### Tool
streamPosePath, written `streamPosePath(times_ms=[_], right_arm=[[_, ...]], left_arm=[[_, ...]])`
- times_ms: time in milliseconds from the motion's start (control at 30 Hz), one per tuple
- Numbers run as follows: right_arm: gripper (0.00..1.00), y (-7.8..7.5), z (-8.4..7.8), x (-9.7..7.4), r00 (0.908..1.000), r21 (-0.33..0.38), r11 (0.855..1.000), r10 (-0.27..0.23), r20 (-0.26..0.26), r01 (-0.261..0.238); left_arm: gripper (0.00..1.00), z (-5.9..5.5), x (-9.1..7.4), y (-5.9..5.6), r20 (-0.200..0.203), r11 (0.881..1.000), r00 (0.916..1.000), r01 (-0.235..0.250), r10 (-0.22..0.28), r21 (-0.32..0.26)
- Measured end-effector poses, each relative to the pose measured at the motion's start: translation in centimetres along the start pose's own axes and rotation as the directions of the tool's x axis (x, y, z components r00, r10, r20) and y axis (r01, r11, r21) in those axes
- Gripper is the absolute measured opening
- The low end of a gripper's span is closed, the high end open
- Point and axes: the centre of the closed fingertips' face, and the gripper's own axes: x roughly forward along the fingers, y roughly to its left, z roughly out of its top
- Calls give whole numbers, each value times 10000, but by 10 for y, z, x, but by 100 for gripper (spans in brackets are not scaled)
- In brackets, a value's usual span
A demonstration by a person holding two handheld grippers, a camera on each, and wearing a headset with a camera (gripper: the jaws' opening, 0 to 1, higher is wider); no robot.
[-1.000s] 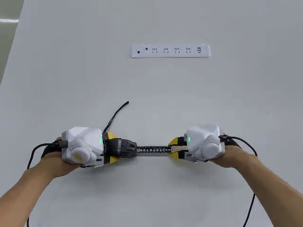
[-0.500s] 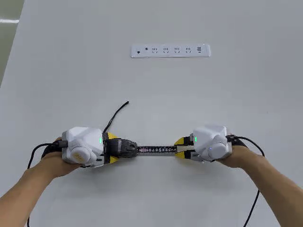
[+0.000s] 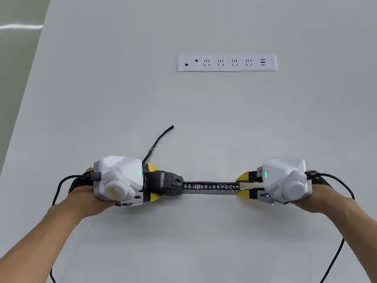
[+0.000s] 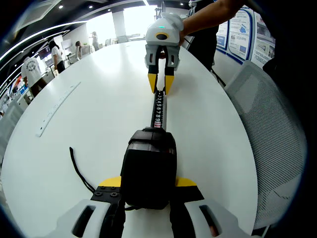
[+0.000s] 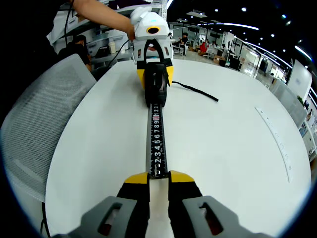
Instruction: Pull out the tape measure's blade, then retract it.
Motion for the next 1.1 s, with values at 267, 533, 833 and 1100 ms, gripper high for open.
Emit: streamPosePath(times_ms=[267, 533, 833, 1100], right_arm=[[11, 0, -4, -4, 10000, 9, 10000, 1, -22, -1], [11, -1, -10, -10, 10000, -10, 10000, -50, -86, 50], [11, -1, -12, -12, 9999, -25, 10000, -75, -128, 75], [11, -1, -16, -16, 9999, -16, 10000, -79, -151, 79]], left_arm=[[31, 0, 0, 0, -12, 10000, 10000, 11, -11, 3], [31, 0, 0, 0, -30, 10000, 10000, 14, -14, -17], [31, 0, 0, 0, -39, 10000, 10000, 7, -7, -16], [31, 0, 0, 0, -52, 10000, 10000, 18, -18, -19]])
